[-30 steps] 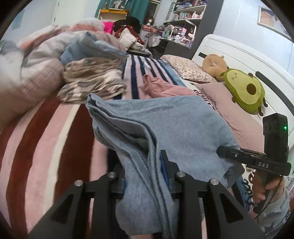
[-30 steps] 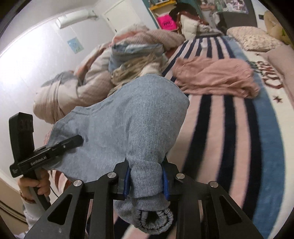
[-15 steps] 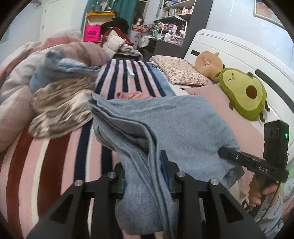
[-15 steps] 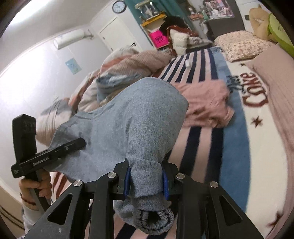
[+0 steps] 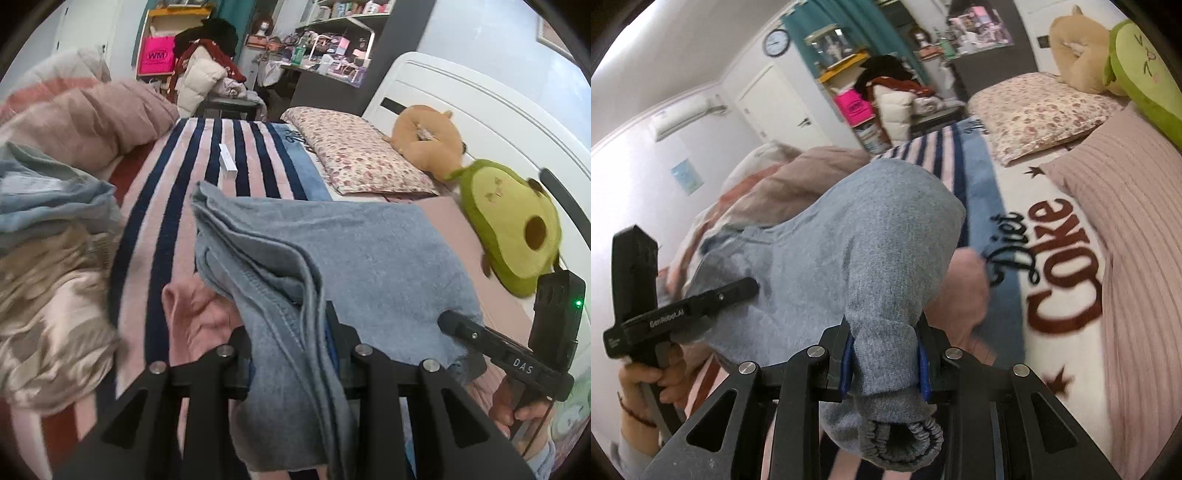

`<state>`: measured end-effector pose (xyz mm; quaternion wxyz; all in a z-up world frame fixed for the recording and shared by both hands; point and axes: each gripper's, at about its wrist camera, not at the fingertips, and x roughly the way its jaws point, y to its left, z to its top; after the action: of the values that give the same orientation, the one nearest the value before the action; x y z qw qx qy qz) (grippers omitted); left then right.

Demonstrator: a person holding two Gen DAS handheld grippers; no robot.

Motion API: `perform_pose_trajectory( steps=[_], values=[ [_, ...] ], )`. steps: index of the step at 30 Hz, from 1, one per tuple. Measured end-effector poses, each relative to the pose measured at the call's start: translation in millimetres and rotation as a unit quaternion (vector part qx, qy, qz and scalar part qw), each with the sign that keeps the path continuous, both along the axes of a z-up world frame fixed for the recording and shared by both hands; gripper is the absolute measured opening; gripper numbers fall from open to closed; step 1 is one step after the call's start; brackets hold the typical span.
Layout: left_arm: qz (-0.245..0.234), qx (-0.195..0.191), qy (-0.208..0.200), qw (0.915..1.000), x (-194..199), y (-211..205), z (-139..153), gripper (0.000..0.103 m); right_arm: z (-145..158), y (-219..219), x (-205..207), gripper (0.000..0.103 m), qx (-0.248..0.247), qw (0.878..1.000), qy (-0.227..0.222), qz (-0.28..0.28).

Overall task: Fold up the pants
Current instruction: 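Carry the folded pants with both tools and lay them on the pink cloth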

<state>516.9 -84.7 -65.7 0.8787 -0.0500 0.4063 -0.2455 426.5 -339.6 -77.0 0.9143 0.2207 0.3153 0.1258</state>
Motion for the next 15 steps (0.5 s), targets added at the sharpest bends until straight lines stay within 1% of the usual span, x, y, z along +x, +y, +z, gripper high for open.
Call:
perform_pose_trajectory(
  steps=[3,5,6,8,10,11,13,14,15],
  values=[
    [0.011,-0.004,0.007,0.9999,29.4,0.5,-24.3,0.025,-14.3,-4.2,30.2,0.021,-0.007,1.000,0.009,-0.008],
    [0.025,-0.003,0.021,0.9995,43.7,7.3,-42.3,0.027,-29.0,-0.1,48.2,0.021,-0.009,1.000,0.024,-0.005],
    [0.030,0.006,0.031,0.9991,49.3,10.7,-51.5,0.031,-35.7,3.0,52.6,0.021,-0.009,0.999,0.031,-0.002],
    [0.040,0.036,0.033,0.9980,53.3,16.0,-64.0,0.040,-49.4,8.7,58.9,0.021,-0.018,0.999,0.040,0.000],
    [0.048,0.057,0.033,0.9967,52.2,22.2,-70.5,0.071,-58.3,11.3,57.1,0.022,-0.039,0.999,0.035,-0.005],
    [0.053,0.060,0.030,0.9963,50.5,27.6,-70.7,0.074,-60.3,11.6,55.4,0.024,-0.041,0.999,0.035,-0.006],
    [0.060,0.061,0.032,0.9958,44.8,35.7,-65.0,0.074,-62.2,10.1,49.3,0.033,-0.047,0.998,0.039,-0.012],
    [0.064,0.063,0.027,0.9956,40.9,37.5,-59.9,0.074,-60.0,10.1,45.7,0.037,-0.055,0.998,0.040,-0.015],
    [0.069,0.069,0.014,0.9952,37.6,38.4,-53.1,0.074,-57.2,9.8,43.6,0.037,-0.061,0.997,0.038,-0.017]
  ],
)
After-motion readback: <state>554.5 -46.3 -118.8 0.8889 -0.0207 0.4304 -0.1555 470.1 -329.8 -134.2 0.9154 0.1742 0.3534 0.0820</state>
